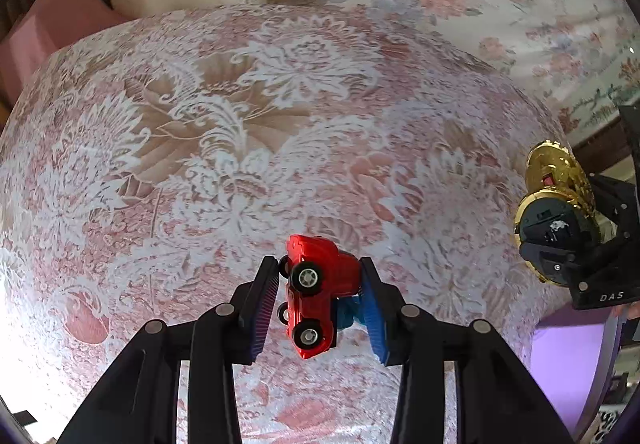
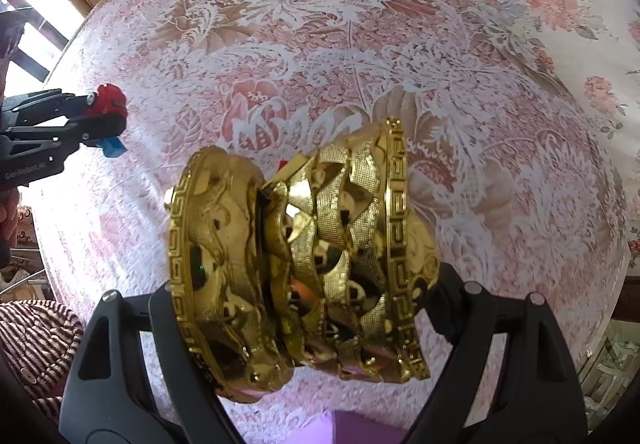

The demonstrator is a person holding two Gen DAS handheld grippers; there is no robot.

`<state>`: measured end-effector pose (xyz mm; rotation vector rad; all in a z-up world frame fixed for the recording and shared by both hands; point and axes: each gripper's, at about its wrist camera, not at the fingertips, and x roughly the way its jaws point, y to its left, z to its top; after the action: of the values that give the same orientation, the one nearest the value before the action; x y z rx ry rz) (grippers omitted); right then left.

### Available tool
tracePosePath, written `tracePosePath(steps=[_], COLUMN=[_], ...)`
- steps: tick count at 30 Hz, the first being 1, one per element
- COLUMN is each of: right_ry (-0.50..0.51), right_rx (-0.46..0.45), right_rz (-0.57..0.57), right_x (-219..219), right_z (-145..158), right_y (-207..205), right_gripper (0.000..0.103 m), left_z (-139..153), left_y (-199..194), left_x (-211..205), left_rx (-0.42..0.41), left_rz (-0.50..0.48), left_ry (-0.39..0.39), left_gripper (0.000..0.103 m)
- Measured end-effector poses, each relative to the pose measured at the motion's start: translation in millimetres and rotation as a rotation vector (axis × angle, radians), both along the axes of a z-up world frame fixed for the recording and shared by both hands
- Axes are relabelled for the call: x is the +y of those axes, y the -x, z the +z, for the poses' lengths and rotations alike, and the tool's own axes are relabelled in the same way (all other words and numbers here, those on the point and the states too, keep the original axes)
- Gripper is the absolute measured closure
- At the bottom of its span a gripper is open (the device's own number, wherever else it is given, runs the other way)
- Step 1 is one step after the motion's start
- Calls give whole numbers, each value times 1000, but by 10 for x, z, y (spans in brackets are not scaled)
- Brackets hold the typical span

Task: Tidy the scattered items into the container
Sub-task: 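Lift the red toy car and gold ornament off the table with both grippers, then regrip the red toy car with the left gripper while the right gripper holds the ornament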

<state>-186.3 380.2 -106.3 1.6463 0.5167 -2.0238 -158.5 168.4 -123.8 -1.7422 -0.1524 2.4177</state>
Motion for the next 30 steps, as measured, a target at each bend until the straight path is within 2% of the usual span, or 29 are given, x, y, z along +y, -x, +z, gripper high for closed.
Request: tracePosePath(steps=[5, 11, 15, 21, 24, 26, 27, 29, 30], right_ry=[7, 6, -7, -14, -18, -20, -20, -19, -14], right_rx=[31, 66, 94, 133, 144, 145, 147, 148, 146], right_rz=[-21, -87, -163, -313, -379, -418, -428, -443, -442], right_x=[56, 172, 247, 402, 496, 532, 534, 526, 508], right_z=[187, 464, 640, 859, 936, 943, 941, 932, 919], right_y=[-219, -516, -733, -1133, -1321, -1391, -1416, -1463, -1478], right_gripper=[19, 19, 19, 19, 19, 19, 19, 19, 19], left_z=[96, 288, 431, 573, 561, 479, 430, 322, 267], left_y=[-110, -317, -405, -511, -524, -490, -477, -441, -421], left_x=[179, 382, 552, 792, 870, 858, 824, 685, 610], left_rx=[14, 31, 50, 74, 75, 59, 48, 30, 22], left_rz=[-60, -187, -308, -477, -528, -529, -519, -471, -445], left_ry=[5, 4, -1, -7, -13, -18, -22, -21, -19], left_gripper=[62, 63, 68, 68, 68, 68, 67, 52, 34])
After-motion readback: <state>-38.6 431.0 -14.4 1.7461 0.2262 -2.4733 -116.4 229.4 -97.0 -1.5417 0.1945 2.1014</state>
